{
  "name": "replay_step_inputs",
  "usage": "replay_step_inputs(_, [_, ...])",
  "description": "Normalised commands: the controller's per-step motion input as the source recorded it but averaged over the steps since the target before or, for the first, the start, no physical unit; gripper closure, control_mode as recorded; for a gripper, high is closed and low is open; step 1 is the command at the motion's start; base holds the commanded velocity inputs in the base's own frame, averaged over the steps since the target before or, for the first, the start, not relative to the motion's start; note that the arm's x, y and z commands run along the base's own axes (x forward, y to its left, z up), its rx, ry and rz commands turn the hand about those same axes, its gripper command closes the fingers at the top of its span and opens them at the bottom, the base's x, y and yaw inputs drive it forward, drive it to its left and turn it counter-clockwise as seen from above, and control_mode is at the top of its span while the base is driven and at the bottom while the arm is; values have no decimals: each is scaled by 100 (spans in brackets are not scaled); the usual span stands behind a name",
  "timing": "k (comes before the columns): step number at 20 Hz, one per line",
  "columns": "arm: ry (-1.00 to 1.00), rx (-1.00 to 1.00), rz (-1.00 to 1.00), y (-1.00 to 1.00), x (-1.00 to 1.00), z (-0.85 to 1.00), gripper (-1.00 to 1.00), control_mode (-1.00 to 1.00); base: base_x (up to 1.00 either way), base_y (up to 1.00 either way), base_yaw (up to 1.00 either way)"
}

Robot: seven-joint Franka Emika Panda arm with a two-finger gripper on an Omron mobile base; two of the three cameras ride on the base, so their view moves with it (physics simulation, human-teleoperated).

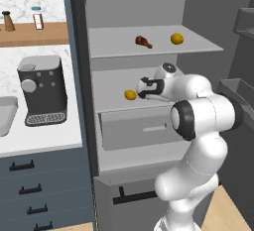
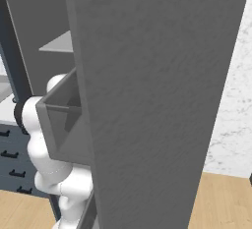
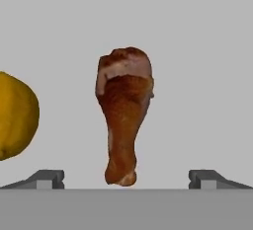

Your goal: Place one lemon and one chicken drumstick in each tupperware on the nearby counter, to pack two identical lunches.

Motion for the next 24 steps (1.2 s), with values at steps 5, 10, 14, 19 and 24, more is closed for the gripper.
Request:
replay_step_inputs(5, [0,0,0,2,26,-19,-100,-100,0,0,0])
replay_step_inputs(10, [0,0,0,1,24,-30,-100,-100,0,0,0])
replay_step_inputs(14, [0,0,0,6,18,-30,-100,-100,0,0,0])
replay_step_inputs(19, [0,0,0,3,15,-26,-100,-100,0,0,0])
replay_step_inputs(24, [0,0,0,6,0,-19,-100,-100,0,0,0])
